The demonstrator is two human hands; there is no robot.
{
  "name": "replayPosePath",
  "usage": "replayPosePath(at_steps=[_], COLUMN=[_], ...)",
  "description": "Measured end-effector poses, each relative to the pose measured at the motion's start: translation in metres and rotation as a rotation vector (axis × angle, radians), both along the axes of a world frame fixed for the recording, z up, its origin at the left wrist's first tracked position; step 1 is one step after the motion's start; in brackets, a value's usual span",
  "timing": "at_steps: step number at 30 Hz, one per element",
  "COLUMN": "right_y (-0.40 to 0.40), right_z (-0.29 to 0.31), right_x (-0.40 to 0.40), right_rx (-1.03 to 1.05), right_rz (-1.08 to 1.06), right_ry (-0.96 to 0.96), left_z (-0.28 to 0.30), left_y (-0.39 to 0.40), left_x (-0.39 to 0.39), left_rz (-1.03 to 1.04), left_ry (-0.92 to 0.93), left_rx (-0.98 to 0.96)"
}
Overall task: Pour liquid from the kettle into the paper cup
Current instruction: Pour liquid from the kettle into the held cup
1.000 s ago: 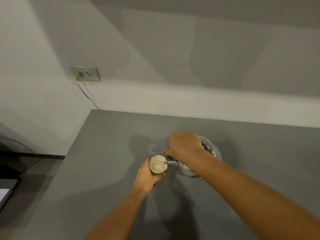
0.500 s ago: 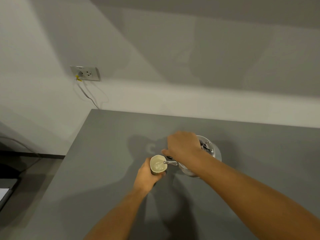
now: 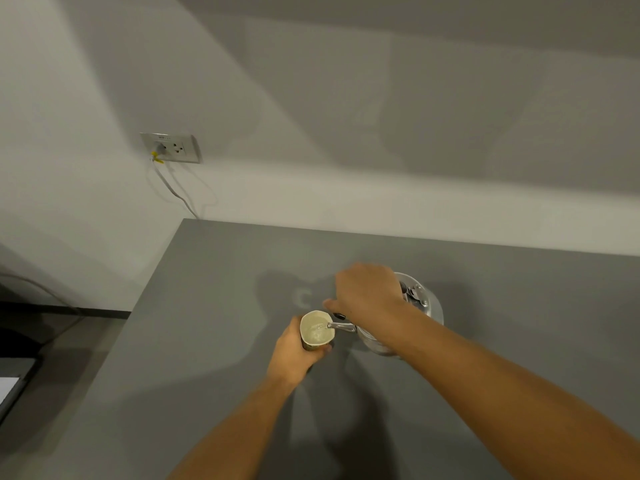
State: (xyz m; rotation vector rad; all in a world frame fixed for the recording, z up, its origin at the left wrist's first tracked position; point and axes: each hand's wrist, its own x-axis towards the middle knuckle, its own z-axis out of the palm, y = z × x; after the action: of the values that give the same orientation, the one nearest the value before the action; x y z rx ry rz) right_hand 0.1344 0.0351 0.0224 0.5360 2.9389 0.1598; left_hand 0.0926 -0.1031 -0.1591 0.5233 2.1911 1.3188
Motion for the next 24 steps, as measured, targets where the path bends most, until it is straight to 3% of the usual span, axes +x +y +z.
replayPosePath(at_steps=[12, 24], right_y=[0.018, 0.052], right_z=[-0.002, -0.012], right_x=[0.014, 0.043], right_rx=[-0.117, -0.408], right_rz=[-0.110, -0.311], right_ry=[0.024, 0.111], left_z=[-0.003, 0.005], left_y=[0.001, -0.002], left_x=[0.000, -0.002], left_rz=[0.004, -0.018], left_ry=[0.030, 0.031], left_rx=[-0.007, 0.008])
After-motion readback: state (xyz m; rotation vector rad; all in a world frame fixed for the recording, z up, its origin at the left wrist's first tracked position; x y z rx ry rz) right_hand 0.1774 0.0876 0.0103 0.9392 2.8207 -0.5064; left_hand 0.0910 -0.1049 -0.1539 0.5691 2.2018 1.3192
